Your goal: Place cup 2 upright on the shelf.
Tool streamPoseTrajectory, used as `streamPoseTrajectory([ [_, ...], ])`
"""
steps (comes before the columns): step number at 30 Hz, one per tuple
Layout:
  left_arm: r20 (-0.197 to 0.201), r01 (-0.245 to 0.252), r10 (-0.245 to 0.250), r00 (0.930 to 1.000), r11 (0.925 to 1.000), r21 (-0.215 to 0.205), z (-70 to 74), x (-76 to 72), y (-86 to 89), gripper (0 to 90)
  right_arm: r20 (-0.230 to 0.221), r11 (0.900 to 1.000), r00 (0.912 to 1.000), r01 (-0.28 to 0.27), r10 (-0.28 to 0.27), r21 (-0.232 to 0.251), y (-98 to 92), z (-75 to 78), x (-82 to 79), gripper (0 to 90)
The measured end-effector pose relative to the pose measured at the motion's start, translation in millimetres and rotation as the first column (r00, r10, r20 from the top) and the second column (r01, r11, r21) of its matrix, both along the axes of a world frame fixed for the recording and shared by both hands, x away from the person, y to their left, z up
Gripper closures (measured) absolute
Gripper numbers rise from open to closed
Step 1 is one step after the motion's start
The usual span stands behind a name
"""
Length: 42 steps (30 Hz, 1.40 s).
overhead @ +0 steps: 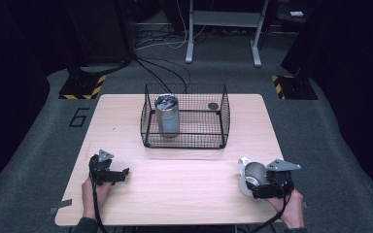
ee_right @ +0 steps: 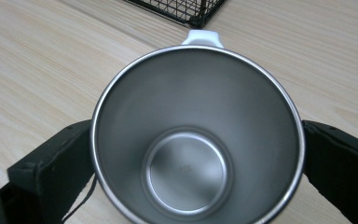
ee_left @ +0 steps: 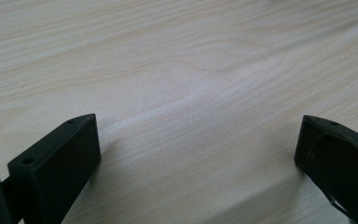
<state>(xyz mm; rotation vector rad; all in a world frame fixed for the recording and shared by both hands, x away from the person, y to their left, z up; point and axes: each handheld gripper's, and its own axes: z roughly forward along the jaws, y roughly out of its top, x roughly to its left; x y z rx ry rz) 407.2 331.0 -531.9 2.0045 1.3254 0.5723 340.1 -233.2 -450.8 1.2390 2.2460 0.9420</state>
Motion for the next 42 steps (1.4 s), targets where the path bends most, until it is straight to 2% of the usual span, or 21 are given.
streamPoseTrajectory([
  [1, -0.001, 0.001, -0.001, 1.0, 1.0, 0.0, 0.1, 0.0, 0.1, 0.2, -0.008, 1.0, 0.9999, 0.011, -0.011, -0.001, 2.6, 0.3, 0.6, 0.3],
  [3, -0.008, 0.002, -0.002, 1.0, 1.0, 0.004, 0.6, -0.1, 0.2, 0.2, 0.0, 1.0, 1.0, -0.002, 0.002, -0.021, 4.3, 0.1, 3.1, 1.2],
  [5, -0.004, 0.001, -0.001, 1.0, 1.0, 0.003, 0.3, -0.1, 0.1, 0.2, 0.004, 1.0, 1.0, 0.009, -0.009, -0.017, 6.9, 0.5, 4.7, 2.4],
  [8, -0.004, 0.002, -0.002, 1.0, 1.0, 0.001, 0.3, -0.1, 0.1, 0.2, 0.006, 1.0, 1.0, -0.005, 0.005, -0.027, 7.9, 1.0, 6.6, 3.7],
  [10, -0.008, 0.002, -0.002, 1.0, 1.0, 0.004, 0.7, -0.1, 0.2, 0.2, -0.003, 0.999, 0.9999, 0.012, -0.012, -0.029, 9.9, 1.1, 6.9, 4.2],
  [14, 0.002, 0.0, 0.0, 1.0, 1.0, -0.001, -0.2, 0.0, 0.0, 0.2, 0.003, 1.0, 1.0, 0.006, -0.006, -0.025, 9.2, 0.2, 7.4, 4.5],
  [15, -0.008, 0.002, -0.002, 1.0, 1.0, 0.004, 0.7, -0.2, 0.2, 0.2, -0.005, 1.0, 1.0, 0.0, 0.0, -0.028, 8.7, 0.4, 7.4, 4.5],
  [26, -0.007, 0.002, -0.002, 1.0, 1.0, 0.003, 0.6, -0.2, 0.2, 0.2, 0.007, 1.0, 1.0, 0.003, -0.003, -0.016, 7.3, -1.1, 7.4, 5.3],
  [33, -0.008, 0.002, -0.002, 1.0, 1.0, 0.004, 0.7, -0.2, 0.3, 0.2, 0.033, 1.0, 0.9994, 0.006, -0.005, -0.005, 7.3, -2.7, 5.9, 5.5],
  [35, -0.008, 0.002, -0.002, 1.0, 1.0, 0.004, 0.6, -0.2, 0.2, 0.2, 0.028, 1.0, 0.9996, 0.007, -0.006, -0.023, 7.6, -1.4, 5.9, 5.5],
  [42, -0.008, 0.003, -0.003, 1.0, 1.0, 0.004, 0.7, -0.2, 0.3, 0.2, 0.041, 1.0, 0.9991, -0.011, 0.011, -0.005, 8.3, 6.8, 6.1, 5.5],
])
